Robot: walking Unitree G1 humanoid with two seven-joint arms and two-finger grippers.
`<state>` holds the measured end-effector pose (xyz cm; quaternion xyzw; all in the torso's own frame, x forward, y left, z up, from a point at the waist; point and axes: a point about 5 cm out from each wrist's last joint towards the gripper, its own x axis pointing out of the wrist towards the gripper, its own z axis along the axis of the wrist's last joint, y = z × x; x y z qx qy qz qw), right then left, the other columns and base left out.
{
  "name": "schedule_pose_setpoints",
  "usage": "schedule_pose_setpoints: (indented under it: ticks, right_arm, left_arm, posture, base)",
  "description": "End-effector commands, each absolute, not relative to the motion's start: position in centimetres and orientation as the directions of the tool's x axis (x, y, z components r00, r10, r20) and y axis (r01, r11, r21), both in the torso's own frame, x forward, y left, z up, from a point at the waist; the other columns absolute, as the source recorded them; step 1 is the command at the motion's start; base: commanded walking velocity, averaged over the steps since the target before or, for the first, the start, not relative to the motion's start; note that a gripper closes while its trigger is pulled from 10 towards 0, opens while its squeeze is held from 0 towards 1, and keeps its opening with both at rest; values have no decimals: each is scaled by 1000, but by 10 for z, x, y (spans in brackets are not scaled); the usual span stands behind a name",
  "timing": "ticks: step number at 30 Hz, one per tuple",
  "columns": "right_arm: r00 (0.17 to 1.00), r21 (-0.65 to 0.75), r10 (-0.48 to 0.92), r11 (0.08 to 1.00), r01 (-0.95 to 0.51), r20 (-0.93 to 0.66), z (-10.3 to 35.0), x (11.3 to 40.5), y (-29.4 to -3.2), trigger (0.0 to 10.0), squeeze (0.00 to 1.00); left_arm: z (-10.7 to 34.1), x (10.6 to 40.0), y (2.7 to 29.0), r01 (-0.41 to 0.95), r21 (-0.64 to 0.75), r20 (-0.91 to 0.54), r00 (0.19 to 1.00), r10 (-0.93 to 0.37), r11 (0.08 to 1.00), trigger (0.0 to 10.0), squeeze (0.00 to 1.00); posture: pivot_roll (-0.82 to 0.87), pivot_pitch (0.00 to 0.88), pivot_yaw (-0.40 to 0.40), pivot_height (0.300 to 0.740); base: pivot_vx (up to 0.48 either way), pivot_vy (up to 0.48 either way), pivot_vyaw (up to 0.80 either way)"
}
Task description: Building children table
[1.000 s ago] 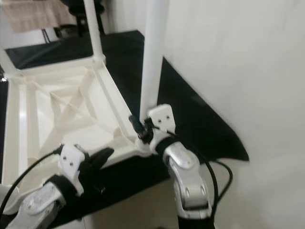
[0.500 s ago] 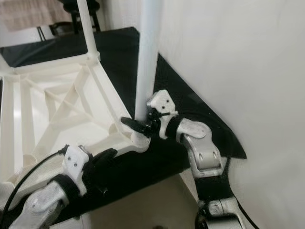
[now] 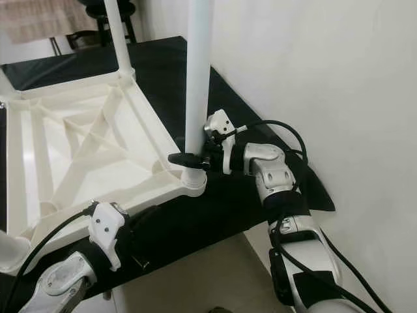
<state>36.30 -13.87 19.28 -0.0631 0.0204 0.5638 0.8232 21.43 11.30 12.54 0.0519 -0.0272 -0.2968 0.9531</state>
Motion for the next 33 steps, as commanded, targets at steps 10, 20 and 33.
schedule_pose_setpoints:
  ticks: [10,20,33]
  right_arm:
    - [802,-132,570,794,-594,-180,147,348,-154,0,0]
    - [874,-15,446,889,-457,-195,119,306,-95,0,0]
    - [659,-69,752,656,-751,-20,173,328,-86,10000,0]
  left_arm:
    - [124,217,112,559,99,34,825,-564,823,10000,0]
    - [123,219,113,578,82,36,812,-582,812,10000,0]
    - [121,223,112,571,86,35,817,-575,817,10000,0]
  posture:
    - [16,87,-59,740]
    - [7,103,-50,740]
    - [15,71,-42,740]
  base:
    - [0,0,0]
    - [0,0,0]
    - [0,0,0]
